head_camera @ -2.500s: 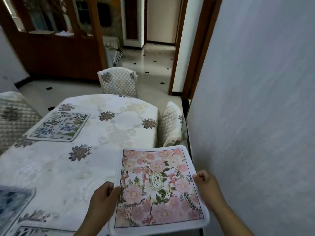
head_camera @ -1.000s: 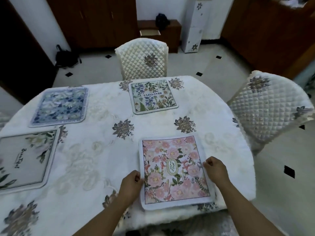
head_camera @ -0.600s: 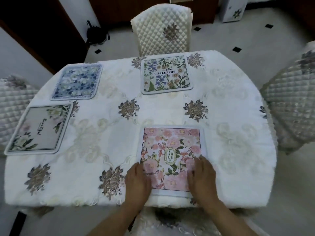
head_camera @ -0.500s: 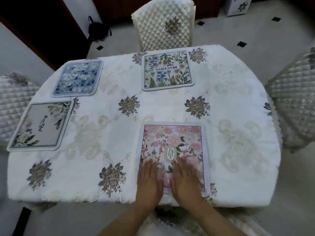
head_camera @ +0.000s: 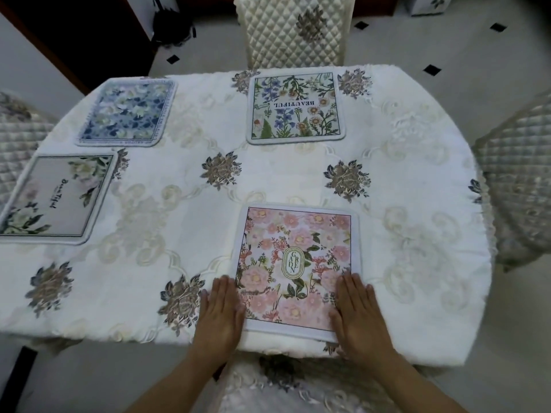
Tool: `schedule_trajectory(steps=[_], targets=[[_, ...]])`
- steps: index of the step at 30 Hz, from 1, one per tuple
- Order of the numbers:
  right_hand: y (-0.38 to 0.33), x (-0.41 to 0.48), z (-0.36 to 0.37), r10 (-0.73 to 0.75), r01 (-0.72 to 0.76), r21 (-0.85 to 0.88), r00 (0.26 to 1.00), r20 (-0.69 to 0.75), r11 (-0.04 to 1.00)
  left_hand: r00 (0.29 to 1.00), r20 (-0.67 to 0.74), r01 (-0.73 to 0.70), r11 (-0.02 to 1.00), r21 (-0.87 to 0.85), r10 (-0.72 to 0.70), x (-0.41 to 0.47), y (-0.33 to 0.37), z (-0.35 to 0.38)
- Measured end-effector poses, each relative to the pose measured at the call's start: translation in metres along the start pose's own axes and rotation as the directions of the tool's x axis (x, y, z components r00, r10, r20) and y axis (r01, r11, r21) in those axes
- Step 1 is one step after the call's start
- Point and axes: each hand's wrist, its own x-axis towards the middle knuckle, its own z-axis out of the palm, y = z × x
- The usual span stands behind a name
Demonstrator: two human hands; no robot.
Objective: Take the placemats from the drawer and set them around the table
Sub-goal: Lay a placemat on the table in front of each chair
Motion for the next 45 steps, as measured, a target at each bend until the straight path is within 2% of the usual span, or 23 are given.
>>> schedule_trajectory(steps=[5, 6, 8, 10, 13, 18, 21, 25, 27, 30, 31, 33, 34, 37, 39, 45], targets=[[-0.04, 0.12, -0.028, -0.07, 0.071, 0.022, 0.997, -0.028, 0.997, 0.993, -0.115, 0.001, 0.992, -0.124, -0.016, 0.119, 0.082, -0.023], [-0.047, 0.143, -0.032, -0.077, 0.077, 0.02, 0.997, -0.008, 0.997, 0.994, -0.103, 0.023, 0.987, -0.157, -0.04, 0.147, 0.099, -0.028], [-0.051, 0.174, -0.038, -0.083, 0.083, -0.006, 0.996, 0.037, 0.997, 0.997, -0.058, 0.034, 0.99, -0.135, -0.042, 0.188, 0.117, -0.035], [-0.039, 0.183, -0.042, -0.101, 0.102, -0.028, 0.994, 0.029, 0.994, 0.999, -0.028, -0.029, 0.998, -0.05, 0.028, 0.202, 0.112, -0.036], [0.001, 0.172, -0.043, -0.065, 0.064, -0.018, 0.997, -0.041, 0.998, 0.992, -0.037, -0.124, 0.992, -0.015, 0.124, 0.193, 0.078, -0.037], [0.042, 0.15, -0.038, 0.079, -0.079, 0.004, 0.99, -0.117, 0.997, 0.998, -0.041, -0.047, 0.999, -0.012, 0.046, 0.18, 0.023, -0.041], [0.027, 0.125, -0.03, 0.123, -0.121, 0.023, 0.986, -0.112, 0.992, 0.998, -0.039, -0.047, 0.999, -0.028, 0.046, 0.153, 0.018, -0.031], [0.0, 0.044, -0.01, 0.152, -0.149, 0.045, 0.986, -0.066, 0.988, 0.987, -0.06, -0.149, 0.988, -0.039, 0.146, 0.075, 0.008, -0.014], [-0.012, 0.006, 0.0, 0.172, -0.17, 0.056, 0.984, -0.049, 0.984, 0.987, -0.031, -0.156, 0.987, -0.038, 0.155, 0.037, -0.001, -0.011], [-0.04, -0.011, 0.001, 0.322, -0.322, 0.015, 0.945, -0.057, 0.947, 0.973, -0.007, -0.23, 0.972, 0.049, 0.23, 0.008, -0.017, -0.016], [-0.049, -0.008, -0.002, 0.378, -0.378, -0.003, 0.926, -0.02, 0.926, 0.968, 0.004, -0.249, 0.966, 0.061, 0.25, 0.007, -0.022, -0.02], [-0.088, 0.003, -0.031, 0.449, -0.446, -0.057, 0.887, 0.105, 0.893, 0.965, -0.007, -0.26, 0.963, 0.066, 0.261, 0.01, -0.043, -0.048], [-0.115, 0.011, -0.046, 0.448, -0.445, -0.06, 0.889, 0.096, 0.894, 0.962, -0.009, -0.272, 0.961, 0.057, 0.273, 0.009, -0.06, -0.068], [-0.206, 0.039, -0.078, 0.327, -0.328, -0.016, 0.945, -0.025, 0.945, 0.958, -0.006, -0.286, 0.958, -0.023, 0.286, 0.0, -0.123, -0.142], [-0.285, 0.066, -0.092, 0.239, -0.241, -0.013, 0.969, -0.067, 0.97, 0.967, -0.066, -0.245, 0.969, 0.027, 0.246, -0.014, -0.18, -0.192], [-0.486, 0.124, -0.119, -0.045, 0.04, -0.059, 0.995, -0.092, 0.997, 0.99, -0.135, -0.002, 0.984, 0.176, 0.026, -0.041, -0.336, -0.299]])
